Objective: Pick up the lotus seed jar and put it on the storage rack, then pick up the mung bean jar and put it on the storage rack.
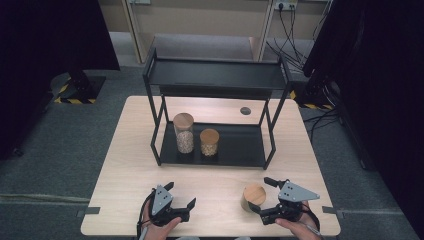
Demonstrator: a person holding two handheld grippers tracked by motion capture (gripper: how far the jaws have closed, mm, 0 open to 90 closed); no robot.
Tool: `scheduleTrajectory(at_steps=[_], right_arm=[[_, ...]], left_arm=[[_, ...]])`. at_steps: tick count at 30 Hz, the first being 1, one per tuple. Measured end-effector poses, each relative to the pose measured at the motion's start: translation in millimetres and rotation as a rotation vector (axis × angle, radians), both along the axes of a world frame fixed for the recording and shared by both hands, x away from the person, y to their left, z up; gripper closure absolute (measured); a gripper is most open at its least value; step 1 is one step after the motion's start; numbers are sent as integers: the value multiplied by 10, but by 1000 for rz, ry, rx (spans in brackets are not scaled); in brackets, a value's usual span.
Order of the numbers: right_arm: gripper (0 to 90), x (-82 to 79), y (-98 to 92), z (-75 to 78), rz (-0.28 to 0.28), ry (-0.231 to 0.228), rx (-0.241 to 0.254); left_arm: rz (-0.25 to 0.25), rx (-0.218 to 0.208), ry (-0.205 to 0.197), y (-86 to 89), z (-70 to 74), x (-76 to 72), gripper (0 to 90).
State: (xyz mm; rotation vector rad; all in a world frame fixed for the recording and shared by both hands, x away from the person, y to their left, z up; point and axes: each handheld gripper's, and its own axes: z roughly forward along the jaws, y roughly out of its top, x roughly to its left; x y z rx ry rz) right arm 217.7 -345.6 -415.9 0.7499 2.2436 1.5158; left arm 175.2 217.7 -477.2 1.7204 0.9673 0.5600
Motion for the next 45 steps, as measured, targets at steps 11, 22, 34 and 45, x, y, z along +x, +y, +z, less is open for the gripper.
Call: scheduleTrajectory(at_steps=[11, 22, 34, 45], right_arm=[[27, -39, -39, -51, -12, 13, 2], [27, -78, -80, -95, -22, 24, 5], [28, -72, -64, -166, -34, 39, -20], [50, -21, 40, -236, -25, 48, -56]], left_arm=[[0, -1, 3, -4, -2, 0, 46], [3, 1, 1, -2, -6, 3, 45], [4, 2, 2, -5, -7, 4, 45], [3, 3, 3, -5, -8, 5, 46]])
